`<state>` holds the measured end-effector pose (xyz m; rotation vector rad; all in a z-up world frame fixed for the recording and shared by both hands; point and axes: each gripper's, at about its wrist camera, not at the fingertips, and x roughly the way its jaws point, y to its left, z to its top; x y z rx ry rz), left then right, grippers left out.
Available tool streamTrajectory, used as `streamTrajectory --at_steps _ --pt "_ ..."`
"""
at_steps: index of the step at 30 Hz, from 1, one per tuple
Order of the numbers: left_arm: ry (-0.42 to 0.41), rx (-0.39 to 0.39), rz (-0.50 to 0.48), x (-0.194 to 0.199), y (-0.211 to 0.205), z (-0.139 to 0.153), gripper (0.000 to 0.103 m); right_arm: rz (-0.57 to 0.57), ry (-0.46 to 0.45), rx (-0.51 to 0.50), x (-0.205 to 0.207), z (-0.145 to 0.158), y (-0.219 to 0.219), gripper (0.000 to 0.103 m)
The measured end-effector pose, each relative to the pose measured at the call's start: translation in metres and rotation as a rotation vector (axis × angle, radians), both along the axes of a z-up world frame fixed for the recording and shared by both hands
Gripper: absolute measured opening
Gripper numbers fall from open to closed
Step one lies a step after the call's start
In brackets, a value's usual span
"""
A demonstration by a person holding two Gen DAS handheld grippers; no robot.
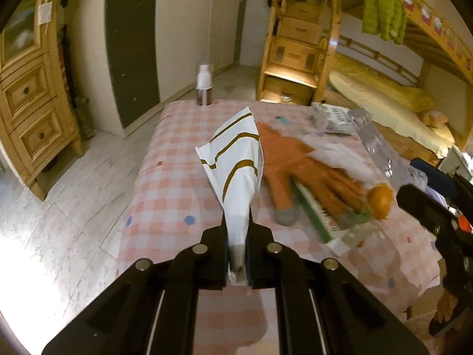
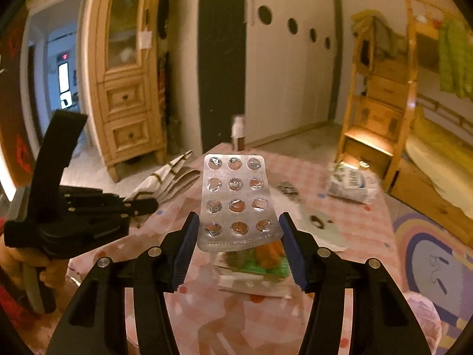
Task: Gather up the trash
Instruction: 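Carry the paper bag and blister pack to the pink bin and open both grippers, then move both open grippers back over the table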
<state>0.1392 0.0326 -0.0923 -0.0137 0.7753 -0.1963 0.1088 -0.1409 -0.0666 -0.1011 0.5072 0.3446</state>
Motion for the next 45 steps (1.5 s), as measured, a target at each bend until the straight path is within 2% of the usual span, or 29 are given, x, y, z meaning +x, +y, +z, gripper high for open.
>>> streamTrajectory --at_steps 8,15,18,26,33,41,42,44,45 --pt "-0.058 -0.012 -0.130 -0.011 -0.044 0.007 0.006 -0.235 0.016 0.048 -0.007 0.005 -0.061 0.056" --pt "-0.129 -0.047 -0.315 -0.023 -0.106 0.024 0.006 -0.491 0.041 0.087 -0.021 0.002 -0.128 0.056" --pt "-0.125 -0.045 -0.387 -0.022 -0.140 0.023 0.006 -0.612 0.071 0.093 -0.027 -0.004 -0.156 0.056" --pt "-0.064 -0.038 -0.590 -0.015 -0.244 0.010 0.006 -0.872 0.099 0.007 -0.044 -0.015 -0.216 0.056" --pt "-0.033 0.013 -0.701 -0.013 -0.321 -0.009 0.006 -0.938 0.144 0.045 -0.060 -0.033 -0.269 0.056" --pt "0.026 -0.014 -0.766 0.000 -0.376 -0.029 0.007 -0.998 0.181 0.111 -0.063 -0.048 -0.307 0.057" --pt "0.019 -0.017 -0.770 0.000 -0.380 -0.031 0.010 -1.003 0.181 0.115 -0.063 -0.050 -0.309 0.058" --pt "0.025 -0.023 -0.773 0.003 -0.385 -0.033 0.028 -1.009 0.185 0.144 -0.064 -0.053 -0.316 0.065" --pt "0.028 -0.030 -0.764 0.006 -0.386 -0.034 0.047 -1.014 0.186 0.155 -0.065 -0.055 -0.319 0.073"
